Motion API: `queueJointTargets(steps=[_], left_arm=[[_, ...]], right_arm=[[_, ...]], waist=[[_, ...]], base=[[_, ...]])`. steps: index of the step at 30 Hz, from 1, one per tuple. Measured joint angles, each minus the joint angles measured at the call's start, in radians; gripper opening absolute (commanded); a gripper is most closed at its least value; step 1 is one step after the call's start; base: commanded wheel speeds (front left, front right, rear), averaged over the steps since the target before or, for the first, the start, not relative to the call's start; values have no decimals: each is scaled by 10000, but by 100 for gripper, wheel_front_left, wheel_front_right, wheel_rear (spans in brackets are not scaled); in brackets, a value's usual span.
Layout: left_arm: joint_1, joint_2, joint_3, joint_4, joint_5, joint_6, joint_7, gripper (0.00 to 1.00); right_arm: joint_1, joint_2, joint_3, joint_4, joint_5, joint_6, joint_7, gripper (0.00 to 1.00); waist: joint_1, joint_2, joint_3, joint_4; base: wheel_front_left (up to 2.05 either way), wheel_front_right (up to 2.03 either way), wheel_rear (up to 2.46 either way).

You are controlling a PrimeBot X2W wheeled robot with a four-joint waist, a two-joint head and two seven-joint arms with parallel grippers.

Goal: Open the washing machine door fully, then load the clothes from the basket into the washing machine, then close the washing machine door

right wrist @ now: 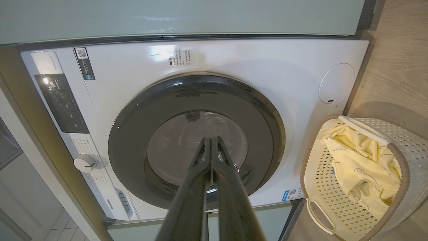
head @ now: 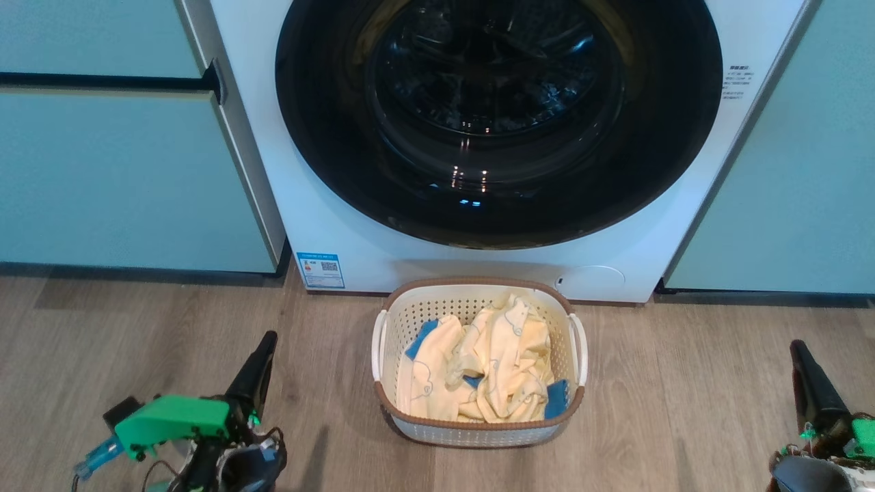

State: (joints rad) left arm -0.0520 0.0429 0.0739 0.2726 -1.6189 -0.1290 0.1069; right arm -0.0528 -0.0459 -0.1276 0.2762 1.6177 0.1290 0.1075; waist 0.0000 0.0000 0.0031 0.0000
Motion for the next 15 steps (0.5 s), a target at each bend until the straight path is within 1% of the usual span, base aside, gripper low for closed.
queueJointTargets(steps=[15], left_arm=[[-1,-4,21,0,0,0,0,0]], right_arm=[[0,4,-4,0,0,0,0,0]], waist=[[0,0,0,0]], base=[[0,0,0]])
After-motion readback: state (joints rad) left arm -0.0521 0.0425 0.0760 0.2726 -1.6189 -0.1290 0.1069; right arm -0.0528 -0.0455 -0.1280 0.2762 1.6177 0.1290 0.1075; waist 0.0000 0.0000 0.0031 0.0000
